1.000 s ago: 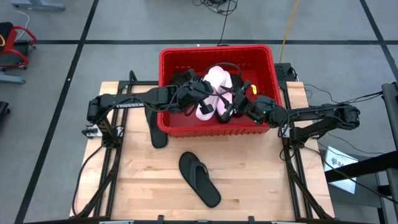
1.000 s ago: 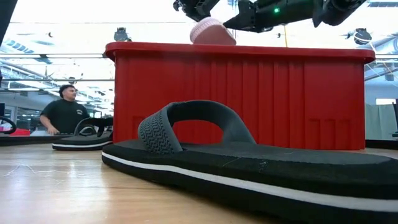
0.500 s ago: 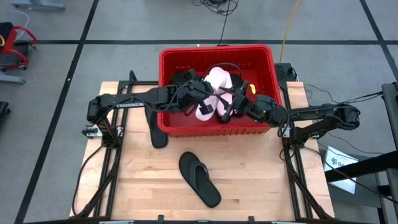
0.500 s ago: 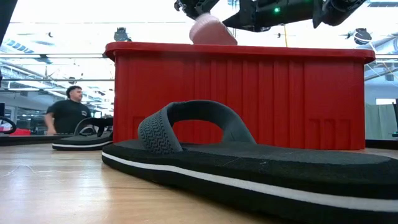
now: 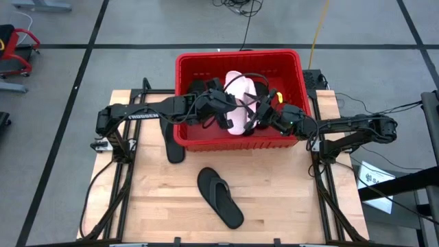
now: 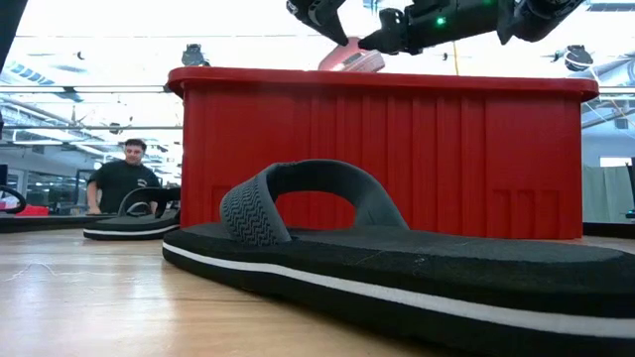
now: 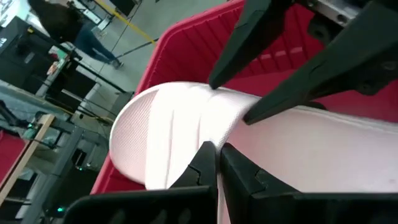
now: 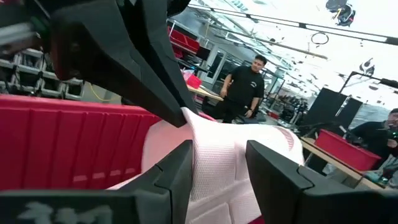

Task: Pick and place slides into bin
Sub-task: Stack the pink slide on top of the black slide in the red bin, then adjust the left pink slide in the bin

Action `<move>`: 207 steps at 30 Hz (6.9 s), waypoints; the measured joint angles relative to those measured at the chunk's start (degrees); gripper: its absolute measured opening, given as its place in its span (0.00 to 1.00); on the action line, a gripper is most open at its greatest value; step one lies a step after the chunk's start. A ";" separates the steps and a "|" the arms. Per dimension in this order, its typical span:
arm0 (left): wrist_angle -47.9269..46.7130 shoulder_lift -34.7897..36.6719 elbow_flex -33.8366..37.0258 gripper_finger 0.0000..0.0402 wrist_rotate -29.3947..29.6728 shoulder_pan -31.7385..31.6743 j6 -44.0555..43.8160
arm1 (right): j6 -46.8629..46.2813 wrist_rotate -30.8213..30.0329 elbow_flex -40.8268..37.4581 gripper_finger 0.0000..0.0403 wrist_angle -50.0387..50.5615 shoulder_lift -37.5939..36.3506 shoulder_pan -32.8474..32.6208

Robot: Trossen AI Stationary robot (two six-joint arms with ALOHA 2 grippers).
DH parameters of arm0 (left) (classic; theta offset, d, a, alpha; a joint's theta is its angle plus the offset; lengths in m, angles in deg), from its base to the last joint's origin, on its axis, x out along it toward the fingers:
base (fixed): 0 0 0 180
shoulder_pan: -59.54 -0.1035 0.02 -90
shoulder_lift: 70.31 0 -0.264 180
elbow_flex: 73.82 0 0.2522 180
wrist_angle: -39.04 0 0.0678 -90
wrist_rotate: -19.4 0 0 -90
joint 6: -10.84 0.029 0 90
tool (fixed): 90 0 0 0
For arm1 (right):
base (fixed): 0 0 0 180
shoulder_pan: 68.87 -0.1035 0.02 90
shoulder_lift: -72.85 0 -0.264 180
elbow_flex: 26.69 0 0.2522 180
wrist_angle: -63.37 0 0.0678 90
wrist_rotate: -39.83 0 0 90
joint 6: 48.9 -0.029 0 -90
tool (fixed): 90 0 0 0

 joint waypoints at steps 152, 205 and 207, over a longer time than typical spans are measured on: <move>0.48 2.82 -0.02 0.32 -0.39 0.83 -1.46 | 3.09 1.80 -19.16 0.12 26.62 -12.90 20.31; 0.33 2.82 -0.01 0.32 -4.35 -3.85 -10.31 | 1.55 1.68 -17.58 0.32 16.37 -18.61 14.43; 0.32 2.80 0.00 0.32 -5.62 -5.34 -10.94 | 0.49 1.69 -16.27 0.31 17.09 -19.75 14.45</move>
